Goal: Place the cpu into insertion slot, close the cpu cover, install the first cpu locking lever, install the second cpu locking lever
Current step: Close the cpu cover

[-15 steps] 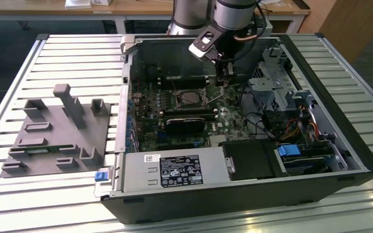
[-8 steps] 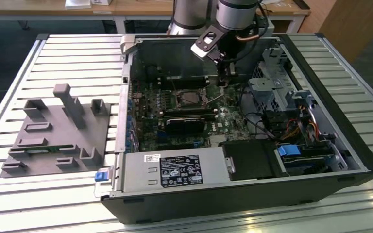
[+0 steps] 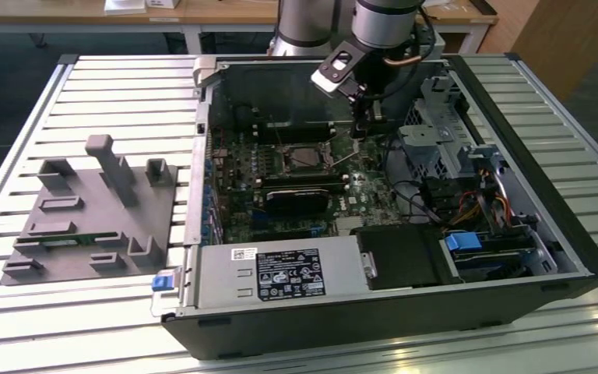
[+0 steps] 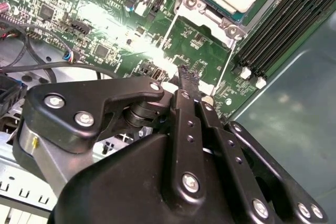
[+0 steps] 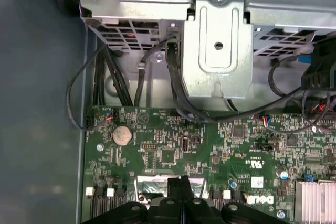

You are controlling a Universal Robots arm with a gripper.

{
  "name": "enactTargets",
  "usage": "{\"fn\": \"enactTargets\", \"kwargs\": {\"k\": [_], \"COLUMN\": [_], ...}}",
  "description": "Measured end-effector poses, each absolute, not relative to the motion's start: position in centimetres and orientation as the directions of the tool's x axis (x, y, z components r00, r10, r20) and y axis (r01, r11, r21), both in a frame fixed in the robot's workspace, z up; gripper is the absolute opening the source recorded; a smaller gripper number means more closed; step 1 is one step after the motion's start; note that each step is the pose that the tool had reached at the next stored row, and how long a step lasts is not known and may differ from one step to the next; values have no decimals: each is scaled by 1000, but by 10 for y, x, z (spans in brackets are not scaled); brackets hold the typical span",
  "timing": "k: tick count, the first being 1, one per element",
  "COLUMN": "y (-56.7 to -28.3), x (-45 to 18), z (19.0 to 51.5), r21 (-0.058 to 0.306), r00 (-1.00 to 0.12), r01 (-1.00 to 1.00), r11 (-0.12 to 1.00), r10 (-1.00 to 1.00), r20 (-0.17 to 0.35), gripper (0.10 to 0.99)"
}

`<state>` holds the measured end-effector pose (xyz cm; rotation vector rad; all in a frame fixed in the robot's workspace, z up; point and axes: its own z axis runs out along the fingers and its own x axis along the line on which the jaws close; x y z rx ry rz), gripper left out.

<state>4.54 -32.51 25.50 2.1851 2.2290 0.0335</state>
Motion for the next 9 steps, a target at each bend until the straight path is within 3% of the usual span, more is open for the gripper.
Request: {"fn": "enactTargets", "kwargs": {"k": [9], "y": [-322], "x": [58], "z": [253], "r21": [22], "r00": [-20], "r01": [1000], "r11": [20], "r10": [1000], "r20": [1], "gripper": [106]}}
